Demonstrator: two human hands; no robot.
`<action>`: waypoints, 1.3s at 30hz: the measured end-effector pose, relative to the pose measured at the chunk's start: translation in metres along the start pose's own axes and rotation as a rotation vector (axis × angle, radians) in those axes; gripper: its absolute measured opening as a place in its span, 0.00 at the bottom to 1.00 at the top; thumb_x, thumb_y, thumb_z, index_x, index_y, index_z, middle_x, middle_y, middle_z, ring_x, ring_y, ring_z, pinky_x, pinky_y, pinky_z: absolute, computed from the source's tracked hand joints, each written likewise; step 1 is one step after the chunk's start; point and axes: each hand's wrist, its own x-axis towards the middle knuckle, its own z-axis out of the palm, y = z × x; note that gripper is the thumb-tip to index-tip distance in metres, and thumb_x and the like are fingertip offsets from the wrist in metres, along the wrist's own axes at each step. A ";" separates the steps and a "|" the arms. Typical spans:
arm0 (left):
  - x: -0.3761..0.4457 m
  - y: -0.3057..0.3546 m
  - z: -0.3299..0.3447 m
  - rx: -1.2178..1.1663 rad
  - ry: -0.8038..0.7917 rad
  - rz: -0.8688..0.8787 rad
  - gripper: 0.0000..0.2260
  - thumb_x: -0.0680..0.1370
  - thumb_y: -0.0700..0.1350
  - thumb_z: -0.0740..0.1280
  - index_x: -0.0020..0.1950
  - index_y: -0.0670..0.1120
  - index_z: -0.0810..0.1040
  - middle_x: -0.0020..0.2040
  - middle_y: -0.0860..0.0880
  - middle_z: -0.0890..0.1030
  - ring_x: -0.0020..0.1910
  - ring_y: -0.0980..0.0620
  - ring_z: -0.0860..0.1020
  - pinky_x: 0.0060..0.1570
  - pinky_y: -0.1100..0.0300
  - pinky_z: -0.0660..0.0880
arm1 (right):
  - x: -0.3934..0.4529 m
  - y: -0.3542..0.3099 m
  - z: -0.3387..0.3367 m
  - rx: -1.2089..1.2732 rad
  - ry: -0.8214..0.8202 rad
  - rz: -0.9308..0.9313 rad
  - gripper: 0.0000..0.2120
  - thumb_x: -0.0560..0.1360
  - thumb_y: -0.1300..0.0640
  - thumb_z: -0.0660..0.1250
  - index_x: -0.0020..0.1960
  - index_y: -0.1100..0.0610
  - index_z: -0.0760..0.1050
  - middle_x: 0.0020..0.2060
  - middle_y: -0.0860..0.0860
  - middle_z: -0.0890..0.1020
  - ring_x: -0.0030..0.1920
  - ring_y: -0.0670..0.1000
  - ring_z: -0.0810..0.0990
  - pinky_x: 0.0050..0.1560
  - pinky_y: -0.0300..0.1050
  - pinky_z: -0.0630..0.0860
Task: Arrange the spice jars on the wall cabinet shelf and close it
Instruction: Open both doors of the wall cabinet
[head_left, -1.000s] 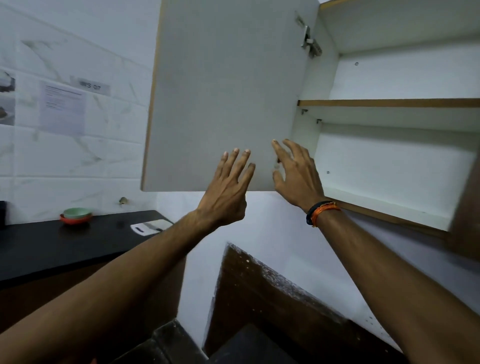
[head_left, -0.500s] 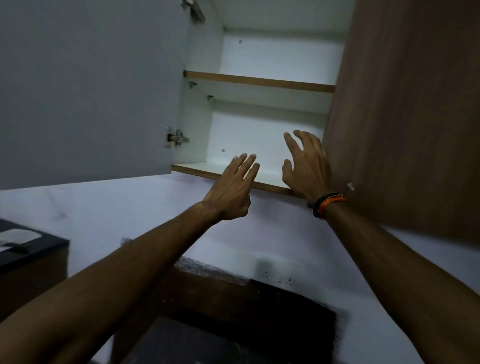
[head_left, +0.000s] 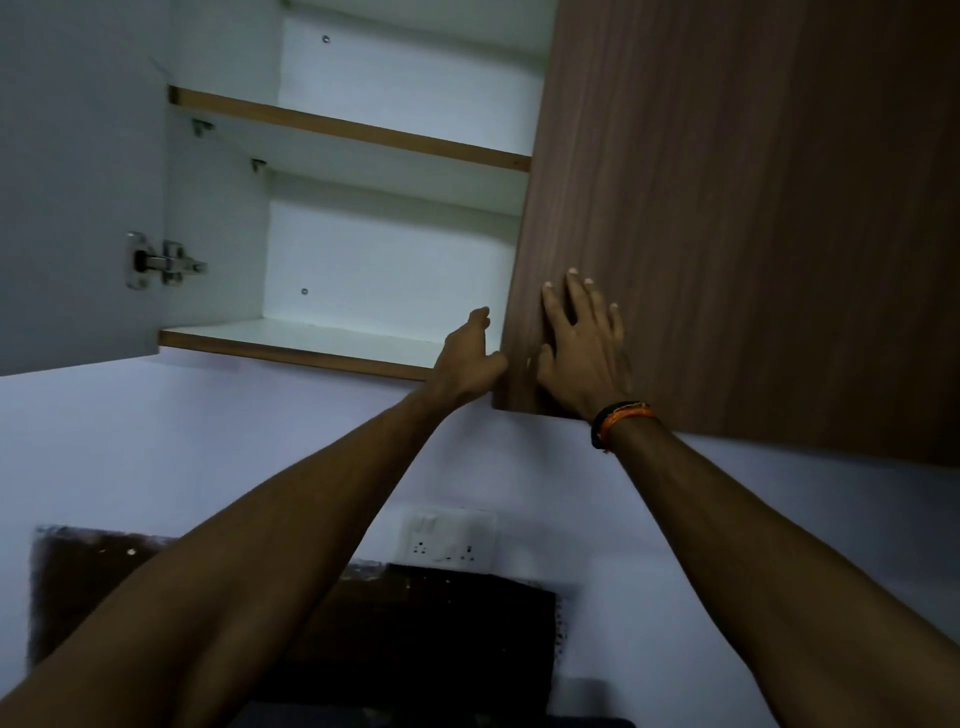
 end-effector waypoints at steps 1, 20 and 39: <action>0.003 0.000 0.004 -0.060 -0.008 -0.015 0.30 0.79 0.39 0.65 0.80 0.43 0.58 0.76 0.41 0.69 0.72 0.42 0.71 0.68 0.47 0.73 | -0.001 0.001 0.002 0.006 -0.008 0.001 0.39 0.76 0.52 0.63 0.82 0.53 0.50 0.82 0.56 0.47 0.81 0.59 0.47 0.79 0.65 0.50; -0.070 0.036 0.016 -0.986 -0.343 -0.030 0.15 0.85 0.50 0.56 0.65 0.50 0.79 0.63 0.49 0.83 0.64 0.50 0.80 0.62 0.54 0.78 | -0.051 -0.019 -0.030 0.280 0.462 0.126 0.33 0.80 0.41 0.57 0.81 0.53 0.58 0.80 0.56 0.59 0.80 0.57 0.57 0.75 0.66 0.59; -0.149 0.140 0.083 -0.837 -0.557 0.442 0.16 0.83 0.49 0.61 0.69 0.48 0.76 0.63 0.54 0.82 0.65 0.54 0.79 0.62 0.63 0.75 | -0.127 0.025 -0.186 0.112 0.604 0.240 0.40 0.72 0.60 0.69 0.81 0.59 0.57 0.69 0.57 0.76 0.50 0.48 0.82 0.56 0.44 0.81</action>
